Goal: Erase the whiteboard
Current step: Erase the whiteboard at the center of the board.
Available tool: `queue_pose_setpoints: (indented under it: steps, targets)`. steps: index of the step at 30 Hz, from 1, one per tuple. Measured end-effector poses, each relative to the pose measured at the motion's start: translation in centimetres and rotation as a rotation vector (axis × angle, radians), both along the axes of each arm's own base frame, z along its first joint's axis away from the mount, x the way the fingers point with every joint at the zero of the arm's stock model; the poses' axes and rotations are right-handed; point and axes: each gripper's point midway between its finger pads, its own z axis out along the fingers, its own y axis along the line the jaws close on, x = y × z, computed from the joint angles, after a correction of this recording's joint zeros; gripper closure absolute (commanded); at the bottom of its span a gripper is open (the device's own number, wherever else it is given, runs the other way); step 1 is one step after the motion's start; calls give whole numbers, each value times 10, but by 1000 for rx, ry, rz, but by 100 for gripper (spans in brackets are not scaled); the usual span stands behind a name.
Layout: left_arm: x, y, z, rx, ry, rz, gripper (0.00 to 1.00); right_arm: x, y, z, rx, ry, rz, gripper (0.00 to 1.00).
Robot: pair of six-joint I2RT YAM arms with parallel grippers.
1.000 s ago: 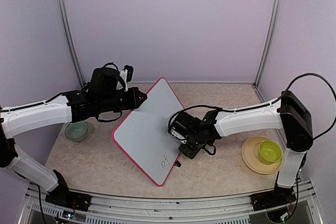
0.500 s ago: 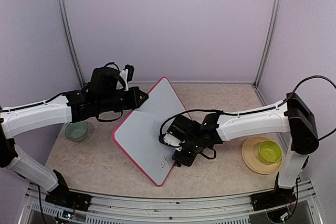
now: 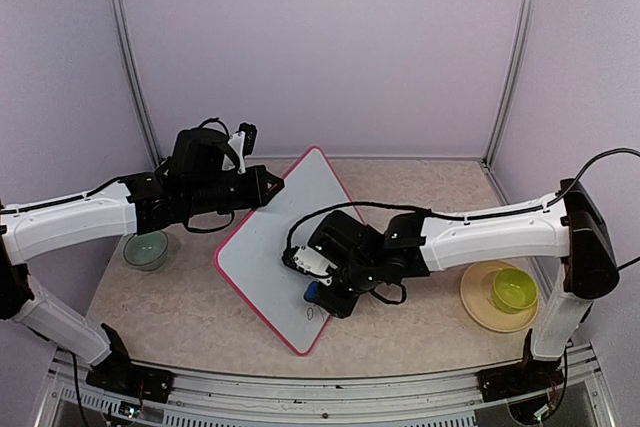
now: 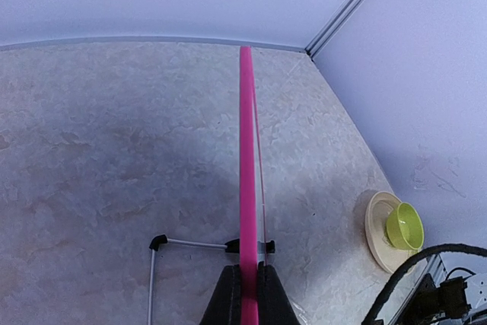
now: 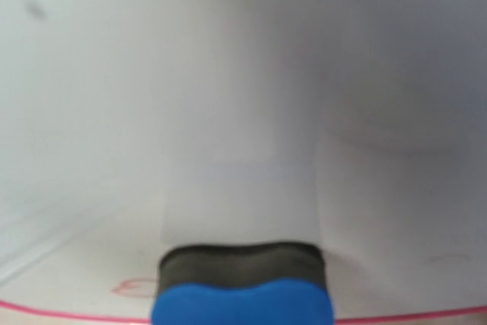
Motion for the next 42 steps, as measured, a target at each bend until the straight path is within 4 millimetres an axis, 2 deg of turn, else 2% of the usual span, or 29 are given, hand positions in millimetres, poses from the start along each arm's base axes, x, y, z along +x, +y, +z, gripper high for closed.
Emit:
queue_pose_setpoints:
  steps: [5,13,22,27,34,36,40,42]
  targets:
    - [0,0,0,0,0,-2,100,-7,1,-6,8,3,6,100]
    - [-1,-1,1,-1,-2,-7,100,-21,-16,-38,-53,46,6,100]
    - [-2,-2,2,-4,-5,-12,100,-27,-29,-63,-129,80,6,100]
    - [-3,-2,2,2,-10,-16,100,-30,-32,-68,-154,83,12,100]
    - [-3,-3,2,0,-10,-17,100,-23,-28,-57,-162,24,4,100]
    - [-3,-3,3,-1,-10,-18,100,-18,-23,-43,-133,-11,0,100]
    - [-3,-3,3,-2,-10,-18,100,-1,1,3,-14,-101,-18,100]
    - [-3,-3,2,-1,-10,-18,100,5,10,19,32,-133,-29,100]
